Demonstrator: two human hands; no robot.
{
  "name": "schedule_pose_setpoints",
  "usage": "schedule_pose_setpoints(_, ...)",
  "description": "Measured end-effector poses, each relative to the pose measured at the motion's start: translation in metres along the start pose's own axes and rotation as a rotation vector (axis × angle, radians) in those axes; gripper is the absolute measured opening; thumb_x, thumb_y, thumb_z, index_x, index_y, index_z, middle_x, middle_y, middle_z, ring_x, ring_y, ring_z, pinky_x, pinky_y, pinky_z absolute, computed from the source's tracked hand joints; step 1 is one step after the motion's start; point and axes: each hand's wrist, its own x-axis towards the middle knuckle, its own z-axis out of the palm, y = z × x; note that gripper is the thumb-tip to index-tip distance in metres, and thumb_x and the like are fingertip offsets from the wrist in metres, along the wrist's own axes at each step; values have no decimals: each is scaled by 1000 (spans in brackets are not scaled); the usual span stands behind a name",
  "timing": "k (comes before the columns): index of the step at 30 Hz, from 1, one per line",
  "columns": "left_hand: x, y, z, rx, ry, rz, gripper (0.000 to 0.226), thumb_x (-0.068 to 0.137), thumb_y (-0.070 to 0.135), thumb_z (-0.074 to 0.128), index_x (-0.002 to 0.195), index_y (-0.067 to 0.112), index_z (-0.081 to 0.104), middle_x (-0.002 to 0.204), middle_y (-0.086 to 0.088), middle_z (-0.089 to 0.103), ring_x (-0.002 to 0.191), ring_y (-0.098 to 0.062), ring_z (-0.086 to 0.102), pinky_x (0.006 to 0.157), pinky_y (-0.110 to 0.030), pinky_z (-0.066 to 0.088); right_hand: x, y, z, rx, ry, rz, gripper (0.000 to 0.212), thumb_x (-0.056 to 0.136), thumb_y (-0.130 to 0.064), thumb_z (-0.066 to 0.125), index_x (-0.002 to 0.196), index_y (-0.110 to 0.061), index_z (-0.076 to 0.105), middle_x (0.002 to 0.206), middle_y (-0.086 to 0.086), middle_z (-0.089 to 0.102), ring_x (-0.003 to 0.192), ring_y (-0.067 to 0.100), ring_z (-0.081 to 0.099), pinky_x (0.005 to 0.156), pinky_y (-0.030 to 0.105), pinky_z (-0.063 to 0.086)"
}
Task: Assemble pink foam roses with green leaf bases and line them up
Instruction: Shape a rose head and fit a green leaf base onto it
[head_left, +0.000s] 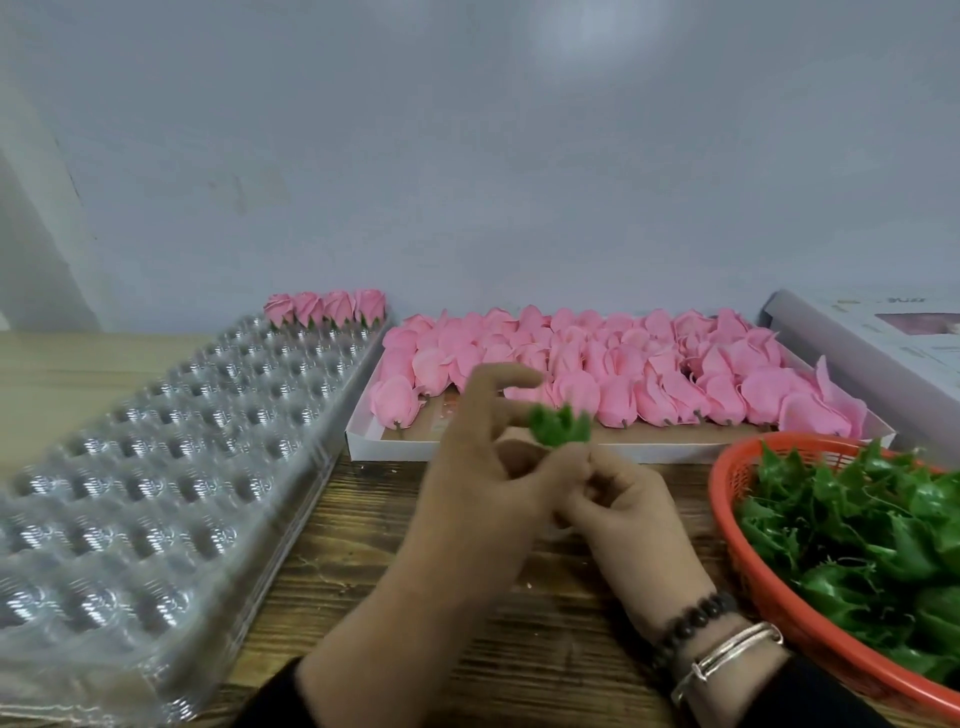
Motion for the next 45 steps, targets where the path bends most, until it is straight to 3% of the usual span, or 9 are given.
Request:
schedule_pose_setpoints(3,-6,-17,-32,-10,174,-34,35,77,-4,65,100,21,60,85,-5,70,69,-19,70,59,-18,52,0,2,-2,36,50,-24,11,78,1,67,77,-10,68,57,0,59,56,10,53,57,21,47)
schedule_pose_setpoints(7,-11,-37,-44,-82,287,-255,30,82,-6,57,73,18,73,62,-12,68,49,-12,60,46,-18,48,2,5,-4,111,89,20,10,78,1,65,80,-8,67,53,-4,61,52,5,56,55,15,49)
schedule_pose_setpoints(10,-6,-43,-38,-371,316,-434,24,85,-12,47,83,3,65,63,-10,68,45,-13,61,37,-17,44,1,3,-3,122,94,12,8,78,3,64,82,-5,66,52,-2,61,51,4,56,54,14,49)
schedule_pose_setpoints(15,-2,-41,-33,-709,300,-634,28,96,12,40,88,-3,61,63,-17,67,50,-20,67,36,-18,47,0,1,-2,69,79,3,10,78,1,65,81,-8,68,53,-2,61,53,4,56,56,13,49)
schedule_pose_setpoints(24,-2,-43,-43,-620,231,-501,34,83,-15,34,105,3,52,71,-18,68,65,-27,69,52,-27,56,-2,0,-2,31,88,-10,11,78,-1,65,82,-10,70,56,-3,62,54,4,57,56,13,49)
schedule_pose_setpoints(29,-1,-43,-41,-668,285,-565,15,90,11,49,99,2,58,82,-20,63,62,-22,69,51,-26,56,-3,-5,-1,11,162,-92,14,77,1,66,78,-13,69,57,4,59,54,5,56,57,12,48)
schedule_pose_setpoints(34,1,-46,-39,-700,314,-575,35,95,32,40,98,2,59,79,-18,67,63,-22,65,59,-32,56,-10,-9,11,-73,133,-223,23,73,3,69,73,-20,70,58,1,62,58,9,56,59,15,49)
schedule_pose_setpoints(39,0,-50,-35,-732,274,-570,34,96,30,39,94,4,60,83,-18,70,73,-25,66,78,-40,52,-13,-4,17,-180,101,-241,29,72,-2,72,81,-30,71,69,2,61,68,18,56,68,31,50)
schedule_pose_setpoints(45,-1,-52,-34,-627,301,-492,27,96,7,35,96,2,62,88,-18,69,75,-24,66,70,-34,57,-13,-4,16,-212,148,-294,32,72,-4,72,86,-32,68,70,2,62,72,25,60,69,34,50)
